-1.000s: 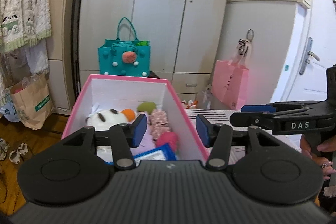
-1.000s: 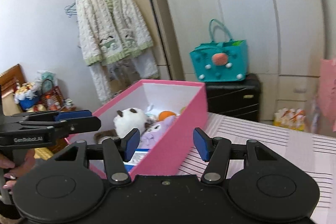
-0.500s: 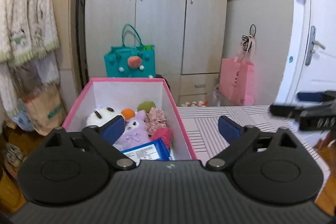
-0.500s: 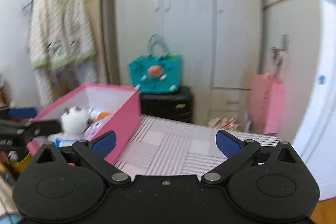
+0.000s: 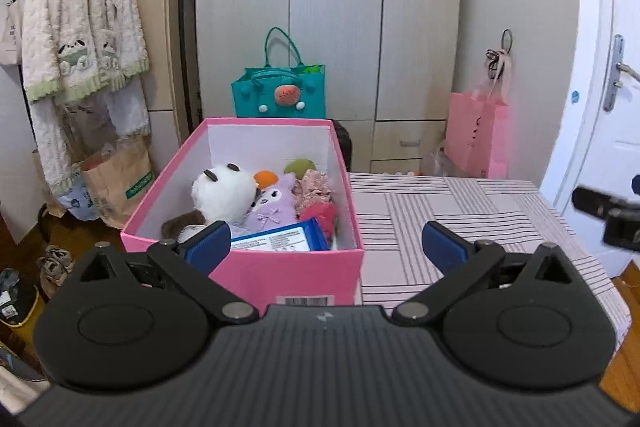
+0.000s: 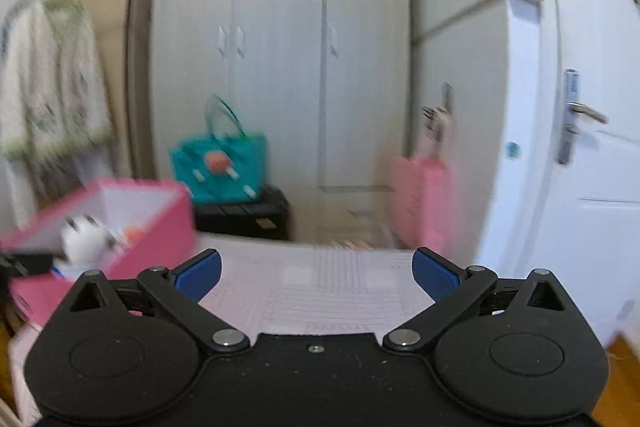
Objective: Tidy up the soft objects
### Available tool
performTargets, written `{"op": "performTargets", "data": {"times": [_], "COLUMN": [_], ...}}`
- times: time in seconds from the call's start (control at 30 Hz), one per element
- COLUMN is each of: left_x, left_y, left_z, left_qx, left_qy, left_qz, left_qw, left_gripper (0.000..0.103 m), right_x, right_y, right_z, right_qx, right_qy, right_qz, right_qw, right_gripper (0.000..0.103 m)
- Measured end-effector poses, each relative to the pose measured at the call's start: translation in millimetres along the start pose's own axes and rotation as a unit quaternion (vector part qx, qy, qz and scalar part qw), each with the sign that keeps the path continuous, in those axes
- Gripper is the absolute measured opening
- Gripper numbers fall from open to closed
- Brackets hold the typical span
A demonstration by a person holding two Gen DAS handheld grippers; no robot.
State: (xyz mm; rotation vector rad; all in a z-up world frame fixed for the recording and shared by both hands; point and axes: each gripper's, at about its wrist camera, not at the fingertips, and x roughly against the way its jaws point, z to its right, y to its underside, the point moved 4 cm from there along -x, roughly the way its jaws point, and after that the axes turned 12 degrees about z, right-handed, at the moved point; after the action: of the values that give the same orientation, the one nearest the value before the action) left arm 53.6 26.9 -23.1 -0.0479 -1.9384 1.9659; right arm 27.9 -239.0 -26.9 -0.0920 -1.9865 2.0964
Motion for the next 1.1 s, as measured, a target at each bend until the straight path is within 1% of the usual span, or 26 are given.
{"op": "performTargets", "data": {"times": [0.07, 0.13, 0.23, 0.3, 0.37, 0.43, 0.53, 0.6, 0.67, 0.77, 0.9, 0.97, 1.03, 1.1], "left_x": [2.6, 8.5, 21.3, 28.6, 35.6, 40.0, 42.0, 42.5, 43.1, 42.1, 41.7, 42.5, 43.7, 44.4], "left_y": [3.4, 6.6, 10.4, 12.0, 13.7, 14.7, 14.8, 14.5, 14.5, 14.0, 16.3, 18.5, 20.4, 21.5], "left_z": [0.2, 2.3, 11.8, 16.9, 19.4, 19.9, 17.9, 15.2, 11.3, 7.0, 5.4, 5.8, 5.6, 5.1], "left_qx": [0.002, -0.009, -0.043, -0.055, -0.055, -0.053, -0.044, -0.037, -0.03, -0.034, -0.042, -0.049, -0.056, -0.057], "left_qy": [-0.003, -0.022, -0.046, -0.05, -0.051, -0.051, -0.053, -0.058, -0.072, -0.093, -0.091, -0.088, -0.085, -0.086], "left_qz": [-0.002, 0.004, 0.021, 0.029, 0.035, 0.039, 0.041, 0.042, 0.046, 0.046, 0.043, 0.04, 0.038, 0.036], "left_qw": [1.0, 0.9997, 0.9978, 0.9968, 0.9965, 0.9965, 0.9968, 0.9967, 0.9958, 0.9941, 0.994, 0.9941, 0.9941, 0.994], "left_gripper": [0.103, 0.103, 0.103, 0.103, 0.103, 0.103, 0.103, 0.103, 0.103, 0.103, 0.103, 0.103, 0.103, 0.103], "right_x": [3.8, 9.9, 23.6, 28.5, 39.0, 49.3, 57.9, 59.1, 59.8, 61.9, 63.2, 62.1, 61.1, 61.4], "right_y": [1.2, 0.4, 1.1, 1.9, 1.4, 1.0, 1.5, 3.1, 4.6, 5.6, 8.9, 11.6, 15.2, 17.5], "right_z": [-0.1, 0.0, -4.6, -12.1, -16.1, -15.6, -11.9, -7.8, -3.4, 2.2, 3.5, 2.2, -0.2, -2.5], "right_qx": [0.008, -0.013, -0.033, -0.026, -0.023, -0.026, -0.032, -0.028, -0.032, -0.045, -0.04, -0.038, -0.036, -0.03], "right_qy": [0.009, 0.006, -0.024, -0.037, -0.047, -0.046, -0.041, -0.023, -0.005, 0.002, 0.015, 0.01, -0.009, -0.013], "right_qz": [-0.007, -0.021, -0.027, -0.034, -0.031, -0.024, -0.025, -0.028, -0.034, -0.036, -0.035, -0.041, -0.049, -0.049], "right_qw": [1.0, 1.0, 0.999, 0.998, 0.998, 0.998, 0.998, 0.999, 0.999, 0.998, 0.998, 0.998, 0.998, 0.998], "right_gripper": [0.103, 0.103, 0.103, 0.103, 0.103, 0.103, 0.103, 0.103, 0.103, 0.103, 0.103, 0.103, 0.103, 0.103]}}
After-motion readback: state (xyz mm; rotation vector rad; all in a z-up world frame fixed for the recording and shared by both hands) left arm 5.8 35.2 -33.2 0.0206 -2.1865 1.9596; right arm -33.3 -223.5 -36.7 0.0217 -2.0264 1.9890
